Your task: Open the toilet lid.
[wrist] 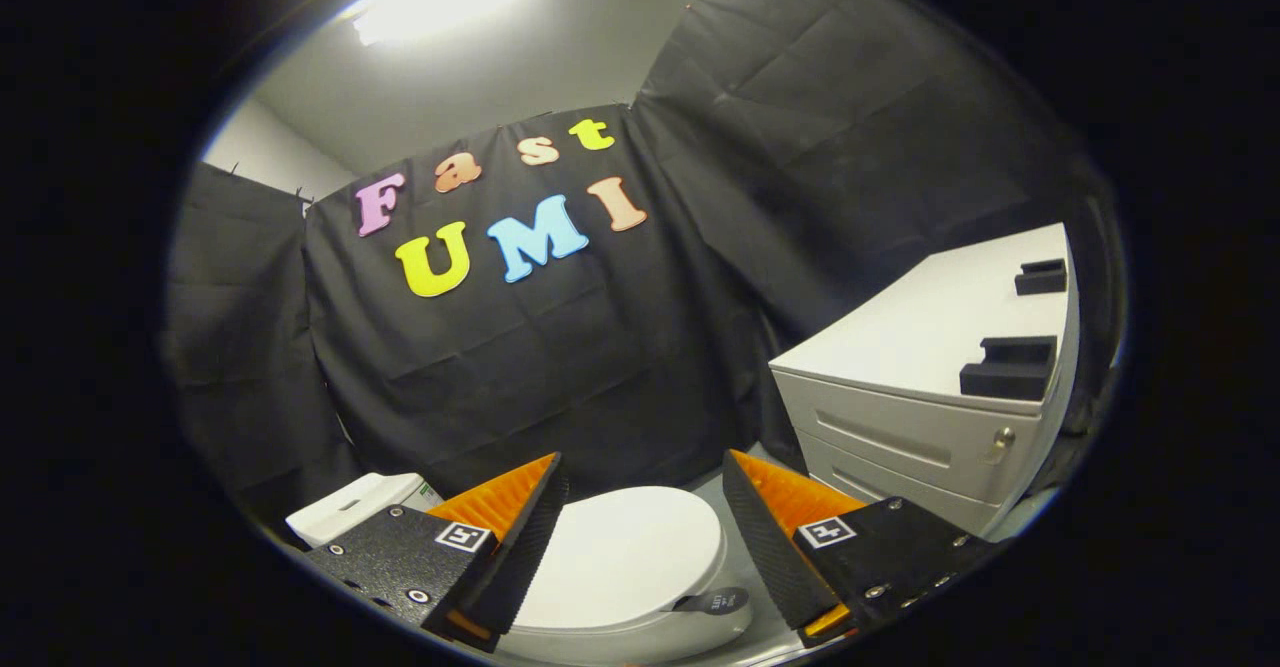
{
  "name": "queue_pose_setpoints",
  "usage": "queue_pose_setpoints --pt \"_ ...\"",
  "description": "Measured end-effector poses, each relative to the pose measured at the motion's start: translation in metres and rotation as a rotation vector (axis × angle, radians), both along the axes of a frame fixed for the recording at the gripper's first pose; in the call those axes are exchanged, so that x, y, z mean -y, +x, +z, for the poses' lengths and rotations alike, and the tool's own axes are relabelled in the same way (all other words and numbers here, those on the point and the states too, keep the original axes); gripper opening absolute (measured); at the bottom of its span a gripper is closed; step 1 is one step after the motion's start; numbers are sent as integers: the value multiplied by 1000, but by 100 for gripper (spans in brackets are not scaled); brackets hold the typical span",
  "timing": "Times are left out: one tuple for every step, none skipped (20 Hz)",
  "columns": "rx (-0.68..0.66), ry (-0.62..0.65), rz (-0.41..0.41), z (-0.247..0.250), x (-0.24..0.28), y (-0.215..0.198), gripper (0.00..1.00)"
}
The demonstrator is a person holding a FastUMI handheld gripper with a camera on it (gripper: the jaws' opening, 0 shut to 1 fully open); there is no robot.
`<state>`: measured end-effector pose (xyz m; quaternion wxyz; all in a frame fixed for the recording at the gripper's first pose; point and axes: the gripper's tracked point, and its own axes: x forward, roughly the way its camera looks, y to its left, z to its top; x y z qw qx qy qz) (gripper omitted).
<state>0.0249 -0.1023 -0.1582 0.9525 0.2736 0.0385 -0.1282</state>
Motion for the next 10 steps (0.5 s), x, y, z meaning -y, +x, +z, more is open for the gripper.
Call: queue_pose_setpoints --pt "-7 34 -12 -10 2 -1 96" --pt "-16 68 -24 -20 3 -1 96" --pt "-30 102 -34 -33 4 -1 96" --pt "-54 136 -38 -46 4 0 96" --pt "-82 168 -40 -59 3 4 96" --pt "-98 201 -46 -69 3 7 96" --pt "-107 238 -54 -76 6 9 96" --pt "-111 272 -64 -83 9 10 96" --pt "-113 300 -80 -92 12 8 96" --pt "-118 329 -95 -101 16 6 96"
